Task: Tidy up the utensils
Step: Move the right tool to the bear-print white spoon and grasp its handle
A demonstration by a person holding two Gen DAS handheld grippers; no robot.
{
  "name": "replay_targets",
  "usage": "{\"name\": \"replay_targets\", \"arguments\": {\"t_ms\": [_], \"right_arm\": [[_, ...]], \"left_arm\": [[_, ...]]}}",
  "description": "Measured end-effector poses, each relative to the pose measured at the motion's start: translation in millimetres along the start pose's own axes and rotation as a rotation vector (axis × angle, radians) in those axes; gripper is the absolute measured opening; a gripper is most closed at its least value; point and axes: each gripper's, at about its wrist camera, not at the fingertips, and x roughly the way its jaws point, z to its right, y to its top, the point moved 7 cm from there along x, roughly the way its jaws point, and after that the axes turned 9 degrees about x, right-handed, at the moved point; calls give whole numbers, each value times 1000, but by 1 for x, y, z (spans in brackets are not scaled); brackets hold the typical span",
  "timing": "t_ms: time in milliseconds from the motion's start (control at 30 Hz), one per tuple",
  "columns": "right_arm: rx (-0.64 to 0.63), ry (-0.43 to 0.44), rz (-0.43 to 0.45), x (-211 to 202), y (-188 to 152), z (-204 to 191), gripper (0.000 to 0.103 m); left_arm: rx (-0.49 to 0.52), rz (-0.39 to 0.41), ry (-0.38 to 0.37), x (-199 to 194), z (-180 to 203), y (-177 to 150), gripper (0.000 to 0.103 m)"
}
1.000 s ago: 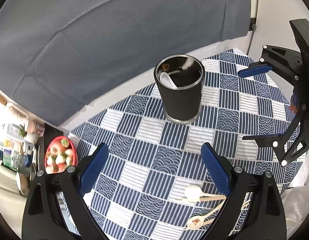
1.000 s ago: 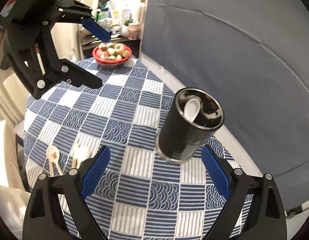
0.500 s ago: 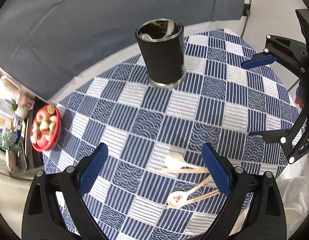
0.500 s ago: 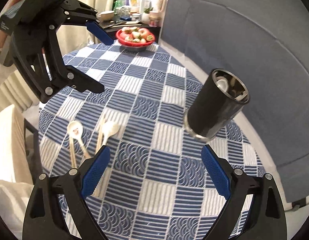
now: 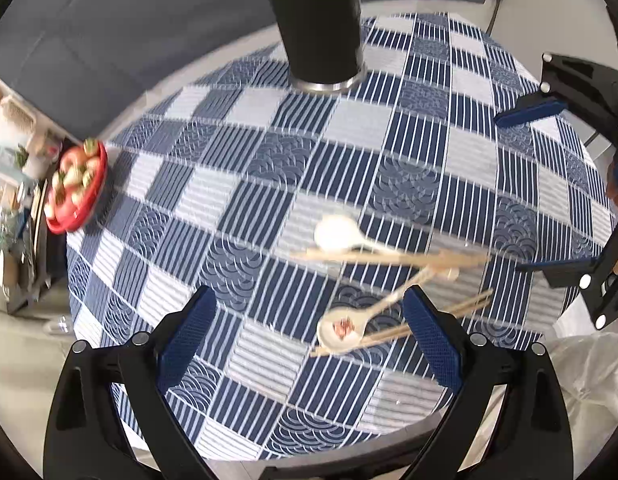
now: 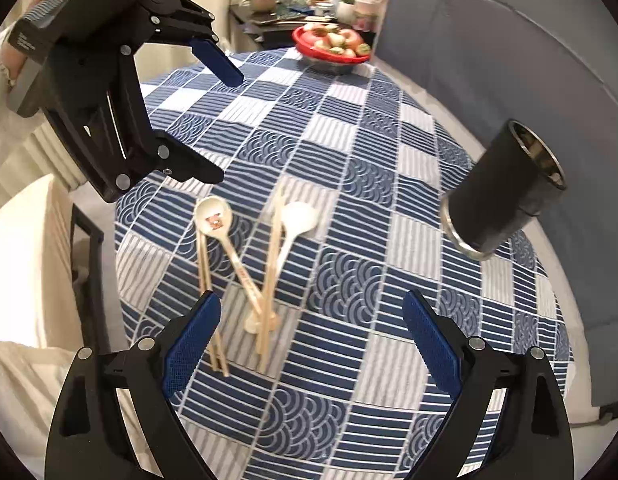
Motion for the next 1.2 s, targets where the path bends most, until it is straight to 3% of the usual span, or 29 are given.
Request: {"name": "replay_targets", "arguments": {"t_ms": [333, 433, 800, 900, 1000, 1200], "right_arm": [[-25, 36, -49, 26, 0, -26, 86], [-44, 54, -59, 33, 3, -33, 74], [-99, 124, -178, 79, 3, -58, 50], [-101, 144, -205, 89, 1, -63, 45], [-90, 170, -231, 98, -1, -65, 37], [-71, 173, -265, 111, -6, -65, 32]], "left_arm": [[-1, -105, -92, 43, -10, -38, 92], [5, -130, -121, 55, -13, -45, 92], [32, -215, -217, 96, -18, -59, 92], [25, -206, -264, 99, -16, -54, 92], [53, -220, -260, 103, -13, -52, 92], [83, -247, -288, 111, -1, -47, 79]]}}
